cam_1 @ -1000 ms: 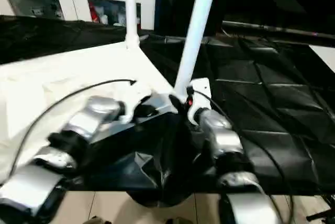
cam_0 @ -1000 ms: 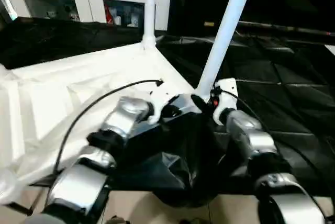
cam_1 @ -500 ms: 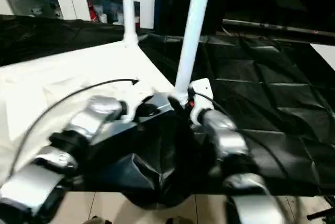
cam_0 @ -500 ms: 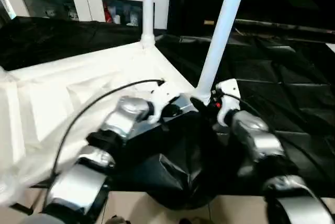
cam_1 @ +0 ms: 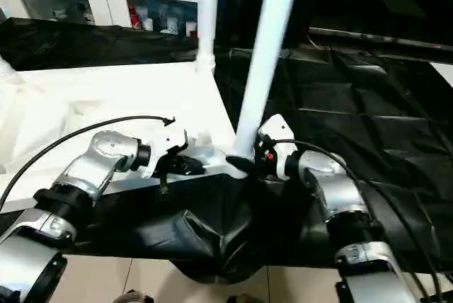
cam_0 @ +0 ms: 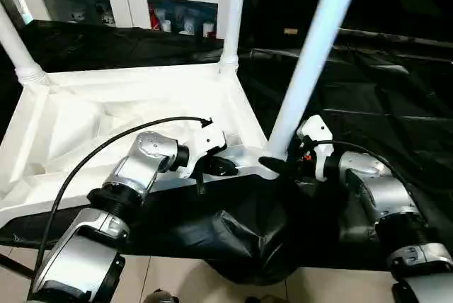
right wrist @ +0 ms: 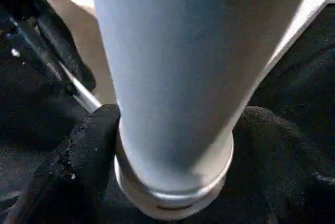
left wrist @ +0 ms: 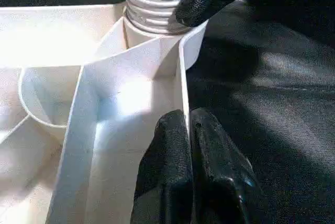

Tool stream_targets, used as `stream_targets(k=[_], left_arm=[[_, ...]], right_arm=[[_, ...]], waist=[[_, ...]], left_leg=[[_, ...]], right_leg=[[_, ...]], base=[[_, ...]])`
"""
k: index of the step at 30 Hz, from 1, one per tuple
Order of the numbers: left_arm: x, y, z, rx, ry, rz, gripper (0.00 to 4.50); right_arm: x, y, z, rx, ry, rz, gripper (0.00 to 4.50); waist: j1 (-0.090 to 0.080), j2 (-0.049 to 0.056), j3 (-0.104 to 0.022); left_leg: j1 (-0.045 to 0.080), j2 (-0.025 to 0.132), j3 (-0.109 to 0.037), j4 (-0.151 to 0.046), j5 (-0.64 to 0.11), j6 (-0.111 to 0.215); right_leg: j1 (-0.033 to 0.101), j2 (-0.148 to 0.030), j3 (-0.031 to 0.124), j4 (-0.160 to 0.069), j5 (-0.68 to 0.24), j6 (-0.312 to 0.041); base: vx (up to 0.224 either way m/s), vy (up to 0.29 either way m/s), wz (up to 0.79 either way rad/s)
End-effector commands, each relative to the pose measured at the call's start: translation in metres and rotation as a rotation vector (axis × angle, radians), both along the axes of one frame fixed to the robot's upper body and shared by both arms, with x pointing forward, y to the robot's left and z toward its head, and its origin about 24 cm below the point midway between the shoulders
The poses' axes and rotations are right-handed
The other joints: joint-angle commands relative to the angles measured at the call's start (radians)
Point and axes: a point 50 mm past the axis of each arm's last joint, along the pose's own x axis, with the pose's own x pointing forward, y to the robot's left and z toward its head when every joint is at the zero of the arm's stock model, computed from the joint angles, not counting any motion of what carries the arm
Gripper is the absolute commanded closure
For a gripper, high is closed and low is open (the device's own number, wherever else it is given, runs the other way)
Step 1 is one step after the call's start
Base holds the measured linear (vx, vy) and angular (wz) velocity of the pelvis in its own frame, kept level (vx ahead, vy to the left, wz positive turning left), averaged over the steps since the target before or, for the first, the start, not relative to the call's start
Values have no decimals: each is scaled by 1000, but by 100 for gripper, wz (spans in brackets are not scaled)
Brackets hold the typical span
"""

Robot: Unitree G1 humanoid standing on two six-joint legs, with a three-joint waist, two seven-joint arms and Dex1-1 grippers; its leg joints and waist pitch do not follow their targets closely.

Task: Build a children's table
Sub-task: Rotate leg to tighten

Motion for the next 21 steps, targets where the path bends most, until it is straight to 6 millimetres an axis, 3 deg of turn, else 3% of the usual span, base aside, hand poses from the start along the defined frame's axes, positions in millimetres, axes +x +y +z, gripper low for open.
stream_targets(k=[1, 11, 14, 16, 18, 20, 21], left_arm=[[-6, -9, 0, -55, 15, -57, 450], [-7, -6, 0, -56, 15, -52, 450], [-6, -7, 0, -58, 14, -46, 450], [-4, -9, -1, -59, 7, -16, 450], [3, -16, -5, -35, -13, 85, 450], [6, -20, -7, -25, -19, 129, 450], [8, -22, -7, -21, -24, 156, 450]], right_arm=[[4, -2, 4, -14, -5, 3, 91], [-1, 6, 1, 33, 21, 34, 167], [-3, 8, -5, 50, 37, 2, 170], [0, 9, -11, 71, 46, -101, 174], [9, 10, -23, 97, 61, -380, 174], [11, 11, -26, 108, 71, -468, 175], [13, 12, -27, 111, 76, -518, 175]], waist=[[-3, -7, -58], [-4, -10, -58], [-5, -9, -58], [-6, -6, -57], [-10, -5, -56], [-22, -3, -55], [-27, -1, -54]], left_leg=[[11, 29, -12, -65, -248, 51], [11, 28, -10, -64, -232, 57], [10, 28, -11, -65, -237, 52], [11, 28, -12, -66, -246, 46], [14, 28, -12, -68, -258, 30], [14, 25, -18, -71, -300, 1], [20, 26, -17, -70, -320, -2]], right_leg=[[47, -60, 42, -76, -341, -174], [47, -59, 42, -73, -320, -179], [47, -60, 42, -74, -338, -171], [46, -59, 42, -76, -349, -168], [40, -58, 42, -79, -366, -164], [40, -60, 38, -86, -449, -139], [33, -59, 40, -91, -461, -135]], base=[[0, 0, 0], [0, 0, 0], [0, 0, 0], [0, 0, 0], [0, 0, 0], [0, 0, 0], [0, 0, 0]])
